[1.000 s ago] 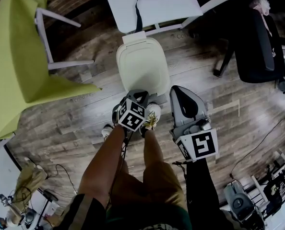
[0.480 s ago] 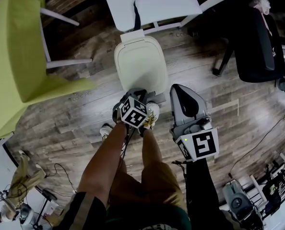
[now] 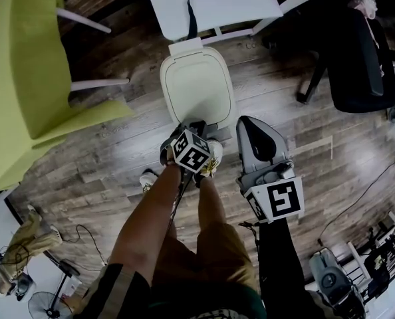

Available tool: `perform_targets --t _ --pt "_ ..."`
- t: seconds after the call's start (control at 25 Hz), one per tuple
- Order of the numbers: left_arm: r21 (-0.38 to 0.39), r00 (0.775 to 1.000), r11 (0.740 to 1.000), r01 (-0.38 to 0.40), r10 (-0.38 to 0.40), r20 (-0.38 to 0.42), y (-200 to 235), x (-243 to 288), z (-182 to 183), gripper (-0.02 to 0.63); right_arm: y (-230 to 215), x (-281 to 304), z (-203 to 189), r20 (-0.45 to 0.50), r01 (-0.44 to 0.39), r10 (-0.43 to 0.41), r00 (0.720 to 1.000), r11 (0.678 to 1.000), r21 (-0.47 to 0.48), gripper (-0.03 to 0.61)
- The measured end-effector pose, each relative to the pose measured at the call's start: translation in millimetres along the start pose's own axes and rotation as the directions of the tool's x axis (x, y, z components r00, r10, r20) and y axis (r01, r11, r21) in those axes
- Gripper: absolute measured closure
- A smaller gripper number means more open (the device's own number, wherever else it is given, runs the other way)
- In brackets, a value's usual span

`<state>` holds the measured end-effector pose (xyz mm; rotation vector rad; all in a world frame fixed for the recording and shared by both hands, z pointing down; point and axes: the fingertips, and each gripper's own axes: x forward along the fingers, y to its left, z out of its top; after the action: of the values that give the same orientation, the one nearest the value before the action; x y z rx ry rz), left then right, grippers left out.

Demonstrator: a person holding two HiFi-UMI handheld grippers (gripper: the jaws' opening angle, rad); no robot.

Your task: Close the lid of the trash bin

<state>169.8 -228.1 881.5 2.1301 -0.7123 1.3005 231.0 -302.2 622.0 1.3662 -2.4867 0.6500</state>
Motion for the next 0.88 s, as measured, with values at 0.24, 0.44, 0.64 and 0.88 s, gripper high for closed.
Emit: perform_targets --t 0.24,0.44,0.64,0.88 --pt "-0.035 1.0 0.999 0.006 -0.005 0.016 1 1 -1 0.606 2 1 -2 -0.002 -0.002 0.002 1.0 1.0 -0.002 0.565" --pt "-0.031 0.999 0.999 0.006 -0.005 0.039 0 -4 0 0.606 7 -1 -3 -0.004 -0.008 0.008 1.0 1.0 -0.006 0.565" --pt "-0.028 0.995 0.999 -0.018 0.021 0.094 5 -20 12 0.606 9 -2 1 0.003 -0.008 0.008 1.0 1.0 -0.006 0.565" --pt "-0.039 0.976 0.997 -0.068 0.075 0.205 22 -56 47 0.606 17 -3 14 0.021 -0.008 0.008 1.0 1.0 -0.013 0.565"
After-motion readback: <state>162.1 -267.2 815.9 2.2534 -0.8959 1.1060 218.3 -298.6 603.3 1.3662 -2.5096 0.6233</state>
